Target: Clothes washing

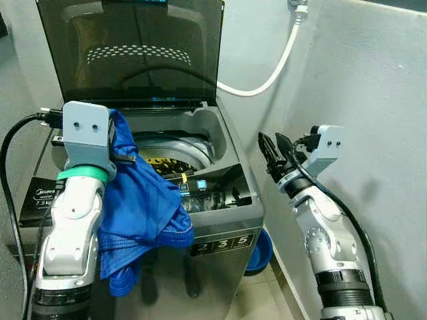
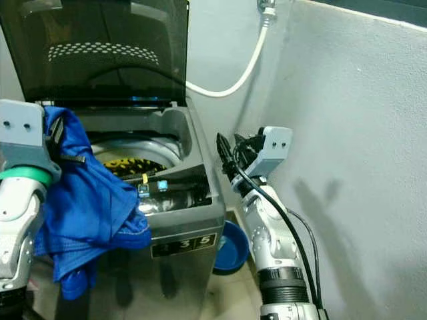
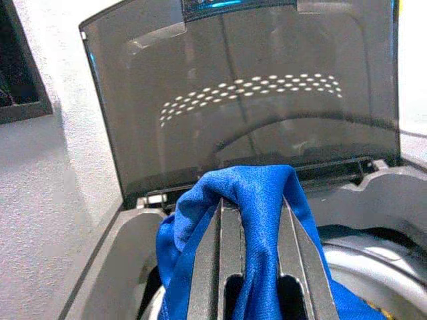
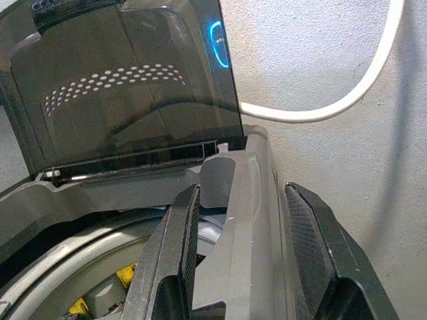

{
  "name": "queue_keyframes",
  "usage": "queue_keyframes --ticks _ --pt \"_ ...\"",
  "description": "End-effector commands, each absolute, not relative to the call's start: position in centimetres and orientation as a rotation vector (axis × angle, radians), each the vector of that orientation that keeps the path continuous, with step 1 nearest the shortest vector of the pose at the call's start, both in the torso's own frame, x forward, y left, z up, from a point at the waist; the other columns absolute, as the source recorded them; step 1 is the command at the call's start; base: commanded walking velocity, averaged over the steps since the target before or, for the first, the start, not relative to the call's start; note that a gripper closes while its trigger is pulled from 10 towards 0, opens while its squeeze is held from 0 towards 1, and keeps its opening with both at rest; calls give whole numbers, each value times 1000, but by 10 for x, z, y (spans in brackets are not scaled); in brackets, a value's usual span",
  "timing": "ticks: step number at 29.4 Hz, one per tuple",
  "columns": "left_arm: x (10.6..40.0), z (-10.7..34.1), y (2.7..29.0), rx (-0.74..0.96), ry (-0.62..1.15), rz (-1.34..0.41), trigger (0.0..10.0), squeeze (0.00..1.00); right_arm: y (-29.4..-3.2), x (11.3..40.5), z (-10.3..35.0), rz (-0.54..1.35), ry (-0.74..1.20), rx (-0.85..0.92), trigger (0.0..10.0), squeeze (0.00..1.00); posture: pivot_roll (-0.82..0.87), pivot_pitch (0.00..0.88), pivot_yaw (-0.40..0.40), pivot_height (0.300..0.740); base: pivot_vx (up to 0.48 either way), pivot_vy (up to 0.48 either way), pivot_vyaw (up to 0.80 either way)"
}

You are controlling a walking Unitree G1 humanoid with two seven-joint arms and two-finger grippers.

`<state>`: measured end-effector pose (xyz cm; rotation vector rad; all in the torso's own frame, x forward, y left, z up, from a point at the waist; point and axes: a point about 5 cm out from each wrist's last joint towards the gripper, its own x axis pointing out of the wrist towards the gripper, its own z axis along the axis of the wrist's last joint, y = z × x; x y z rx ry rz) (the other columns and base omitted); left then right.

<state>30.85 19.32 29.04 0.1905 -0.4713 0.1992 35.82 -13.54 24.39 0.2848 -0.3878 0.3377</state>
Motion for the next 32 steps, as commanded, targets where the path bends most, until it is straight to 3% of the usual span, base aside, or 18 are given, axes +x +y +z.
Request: queue_keyframes --ticks 1,15,32 --pt "306 289 192 181 -472 208 10000 0 -134 358 242 348 -379 274 10000 0 48 42 -15 740 352 0 0" --pt "304 290 190 171 -481 192 10000 0 -132 357 240 358 -375 269 10000 0 48 33 -14 740 345 0 0" --pt "304 289 187 147 -475 181 10000 0 -132 357 239 365 -371 269 10000 0 53 43 -17 740 0 0 0"
